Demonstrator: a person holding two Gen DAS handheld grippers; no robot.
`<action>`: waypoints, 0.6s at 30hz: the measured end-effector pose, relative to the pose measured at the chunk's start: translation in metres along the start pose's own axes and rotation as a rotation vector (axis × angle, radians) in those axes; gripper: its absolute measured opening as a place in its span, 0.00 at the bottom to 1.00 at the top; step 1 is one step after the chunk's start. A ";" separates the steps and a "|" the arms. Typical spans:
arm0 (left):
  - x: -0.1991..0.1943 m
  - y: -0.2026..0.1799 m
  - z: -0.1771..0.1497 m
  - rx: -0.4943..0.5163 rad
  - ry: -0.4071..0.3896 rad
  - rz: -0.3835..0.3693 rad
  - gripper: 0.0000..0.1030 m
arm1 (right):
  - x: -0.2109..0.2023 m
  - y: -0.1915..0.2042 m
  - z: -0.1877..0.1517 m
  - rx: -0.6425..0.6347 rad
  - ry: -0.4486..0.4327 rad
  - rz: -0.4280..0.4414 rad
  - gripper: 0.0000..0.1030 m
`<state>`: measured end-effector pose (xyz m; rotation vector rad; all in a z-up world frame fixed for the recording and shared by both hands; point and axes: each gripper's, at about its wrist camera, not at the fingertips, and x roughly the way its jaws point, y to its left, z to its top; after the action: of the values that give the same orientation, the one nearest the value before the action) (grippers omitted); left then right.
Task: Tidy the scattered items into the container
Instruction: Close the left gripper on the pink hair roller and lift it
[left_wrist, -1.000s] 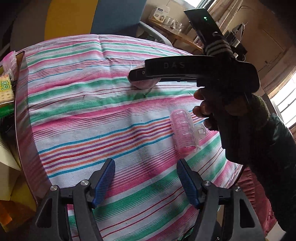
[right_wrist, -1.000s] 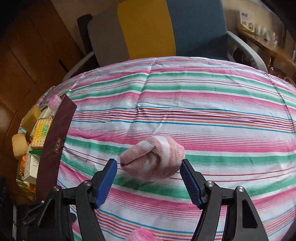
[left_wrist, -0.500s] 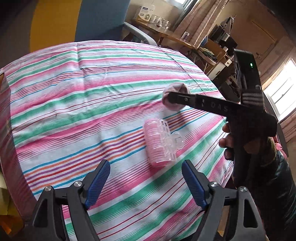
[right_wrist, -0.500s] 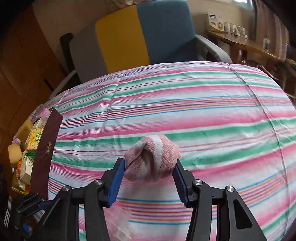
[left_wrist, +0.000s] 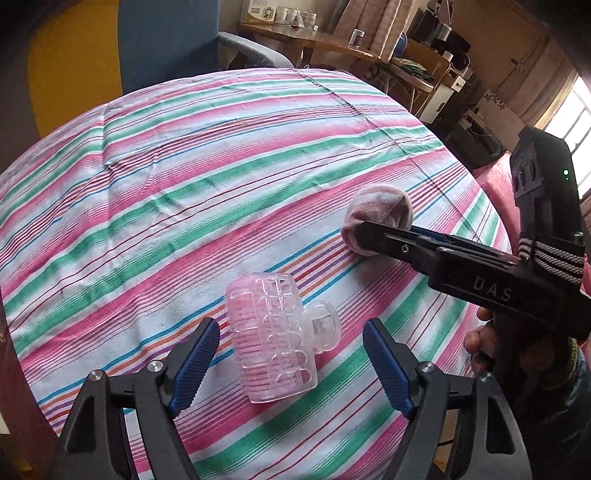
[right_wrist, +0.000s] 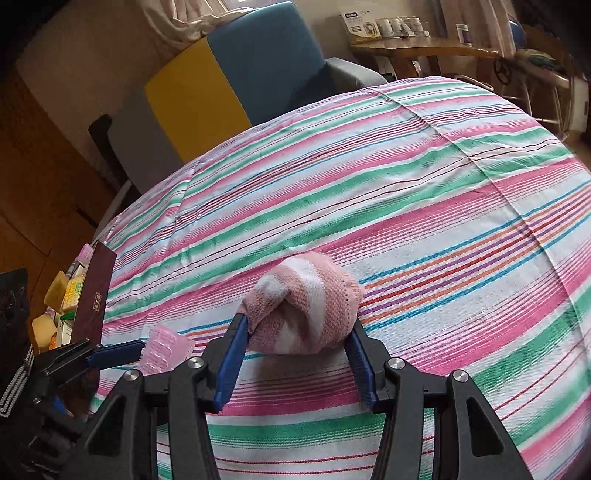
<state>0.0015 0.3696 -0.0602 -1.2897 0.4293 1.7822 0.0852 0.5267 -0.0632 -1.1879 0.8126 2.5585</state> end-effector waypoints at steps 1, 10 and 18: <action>0.001 0.001 -0.001 -0.002 -0.002 0.003 0.76 | 0.000 -0.001 0.000 0.006 -0.002 0.006 0.52; -0.009 0.020 -0.018 -0.036 -0.053 -0.025 0.58 | 0.001 0.002 -0.002 -0.003 -0.020 0.007 0.51; -0.031 0.029 -0.051 -0.079 -0.076 -0.039 0.58 | 0.001 0.023 -0.015 -0.022 0.003 0.028 0.49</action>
<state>0.0108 0.3042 -0.0587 -1.2716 0.2915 1.8246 0.0856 0.4994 -0.0627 -1.1959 0.8092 2.5948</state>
